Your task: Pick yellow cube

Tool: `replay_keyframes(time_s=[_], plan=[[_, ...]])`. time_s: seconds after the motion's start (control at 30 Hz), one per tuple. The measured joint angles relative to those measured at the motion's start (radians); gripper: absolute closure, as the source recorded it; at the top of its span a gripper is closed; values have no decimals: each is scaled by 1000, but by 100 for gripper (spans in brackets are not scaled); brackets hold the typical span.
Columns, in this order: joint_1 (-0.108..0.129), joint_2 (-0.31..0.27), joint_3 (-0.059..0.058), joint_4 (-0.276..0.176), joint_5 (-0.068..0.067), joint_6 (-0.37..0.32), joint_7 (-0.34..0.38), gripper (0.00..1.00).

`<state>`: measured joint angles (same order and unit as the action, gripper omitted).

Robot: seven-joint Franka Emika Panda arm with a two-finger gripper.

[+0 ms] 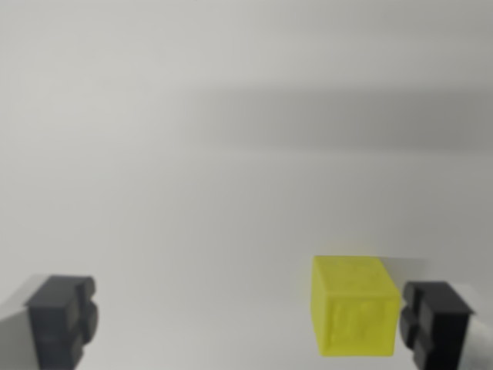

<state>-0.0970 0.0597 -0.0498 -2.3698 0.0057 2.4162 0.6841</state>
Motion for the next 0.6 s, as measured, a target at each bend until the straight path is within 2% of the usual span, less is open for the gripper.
replay_keyframes(time_s=[0.6], plan=[[-62,11,0,-138,0,154,-76,0]])
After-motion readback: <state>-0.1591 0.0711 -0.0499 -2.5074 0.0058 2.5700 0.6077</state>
